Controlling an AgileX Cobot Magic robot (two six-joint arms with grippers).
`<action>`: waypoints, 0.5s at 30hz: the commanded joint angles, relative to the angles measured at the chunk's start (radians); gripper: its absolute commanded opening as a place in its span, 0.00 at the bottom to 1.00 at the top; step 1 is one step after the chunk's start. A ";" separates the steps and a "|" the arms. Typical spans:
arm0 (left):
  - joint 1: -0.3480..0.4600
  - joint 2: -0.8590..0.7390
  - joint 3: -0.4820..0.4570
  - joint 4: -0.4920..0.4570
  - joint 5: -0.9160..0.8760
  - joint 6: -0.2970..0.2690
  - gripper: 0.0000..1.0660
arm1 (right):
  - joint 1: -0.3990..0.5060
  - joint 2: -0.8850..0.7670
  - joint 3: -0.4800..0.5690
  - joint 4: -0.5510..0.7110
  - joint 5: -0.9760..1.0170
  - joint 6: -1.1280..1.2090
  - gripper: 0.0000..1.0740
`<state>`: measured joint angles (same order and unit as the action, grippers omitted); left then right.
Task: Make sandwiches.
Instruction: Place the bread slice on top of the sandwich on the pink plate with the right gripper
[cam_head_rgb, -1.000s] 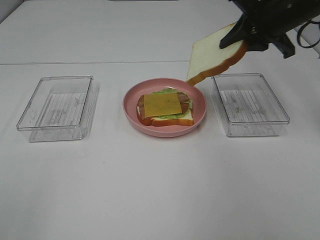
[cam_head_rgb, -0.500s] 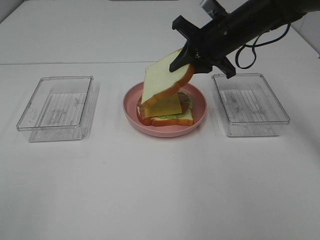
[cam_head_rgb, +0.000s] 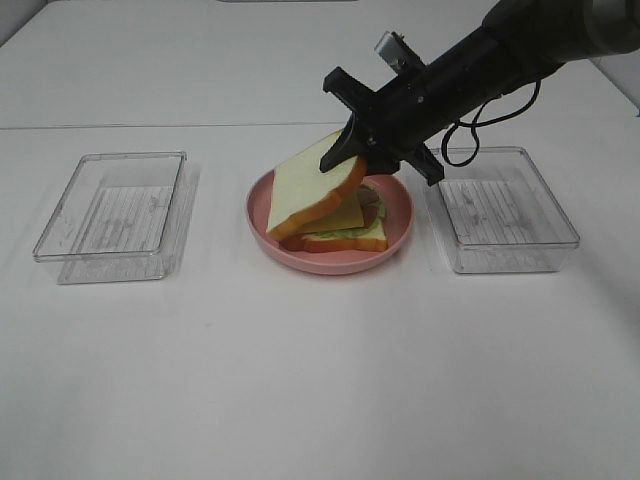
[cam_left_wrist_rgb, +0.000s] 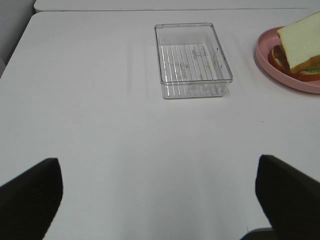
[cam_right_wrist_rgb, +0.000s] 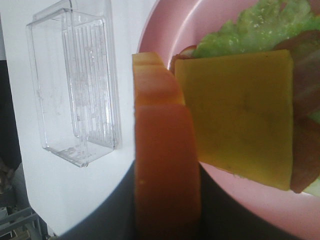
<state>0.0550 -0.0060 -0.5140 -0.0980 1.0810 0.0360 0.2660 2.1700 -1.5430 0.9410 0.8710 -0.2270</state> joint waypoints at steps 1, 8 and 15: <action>0.001 -0.018 0.001 -0.009 -0.006 0.001 0.94 | -0.001 0.010 -0.009 0.018 -0.015 -0.019 0.00; 0.001 -0.018 0.001 -0.009 -0.006 0.001 0.94 | -0.001 0.012 -0.009 0.019 -0.052 -0.023 0.00; 0.001 -0.018 0.001 -0.009 -0.006 0.001 0.94 | -0.001 0.023 -0.009 0.019 -0.057 -0.023 0.00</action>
<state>0.0550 -0.0060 -0.5140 -0.0980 1.0810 0.0360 0.2660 2.1870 -1.5460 0.9500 0.8170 -0.2310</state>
